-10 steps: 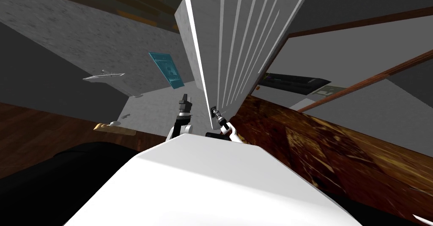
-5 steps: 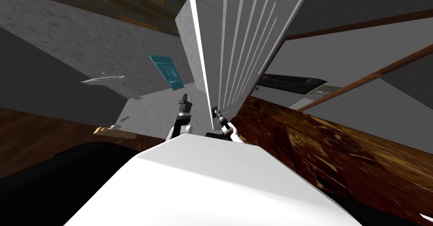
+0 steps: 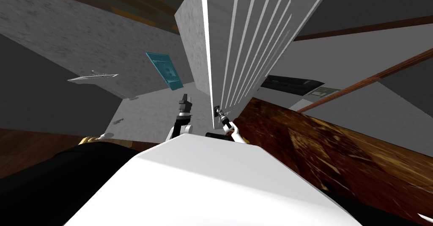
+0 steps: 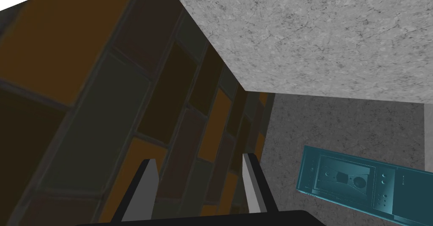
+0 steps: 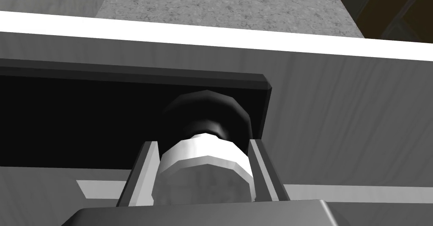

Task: Push the door open

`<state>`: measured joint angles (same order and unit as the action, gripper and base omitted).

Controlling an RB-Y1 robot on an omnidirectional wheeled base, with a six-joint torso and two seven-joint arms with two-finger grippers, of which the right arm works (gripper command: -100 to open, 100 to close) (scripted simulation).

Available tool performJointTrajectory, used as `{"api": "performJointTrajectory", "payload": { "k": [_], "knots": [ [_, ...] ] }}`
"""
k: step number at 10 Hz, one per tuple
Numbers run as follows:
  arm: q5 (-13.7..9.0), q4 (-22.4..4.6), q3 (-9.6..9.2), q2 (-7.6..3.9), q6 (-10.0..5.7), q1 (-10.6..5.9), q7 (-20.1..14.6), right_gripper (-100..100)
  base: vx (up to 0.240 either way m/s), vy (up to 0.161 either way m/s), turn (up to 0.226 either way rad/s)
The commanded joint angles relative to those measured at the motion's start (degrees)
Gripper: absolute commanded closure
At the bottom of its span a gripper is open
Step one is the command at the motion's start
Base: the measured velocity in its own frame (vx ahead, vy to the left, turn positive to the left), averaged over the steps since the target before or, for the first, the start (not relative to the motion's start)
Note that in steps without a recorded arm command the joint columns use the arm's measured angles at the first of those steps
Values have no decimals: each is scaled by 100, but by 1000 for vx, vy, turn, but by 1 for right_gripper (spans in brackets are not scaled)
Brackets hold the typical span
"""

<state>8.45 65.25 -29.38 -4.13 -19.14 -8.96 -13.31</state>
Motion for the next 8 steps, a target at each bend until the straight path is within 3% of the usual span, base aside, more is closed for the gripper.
{"api": "performJointTrajectory", "payload": {
  "k": [1, 8],
  "knots": [
    [-15, -12, 167, -14, 38, -26, 63, 100, 112, 148, -54],
    [-87, -186, 658, 43, 32, -122, 236, 100, 86, 122, -59]
  ]
}}
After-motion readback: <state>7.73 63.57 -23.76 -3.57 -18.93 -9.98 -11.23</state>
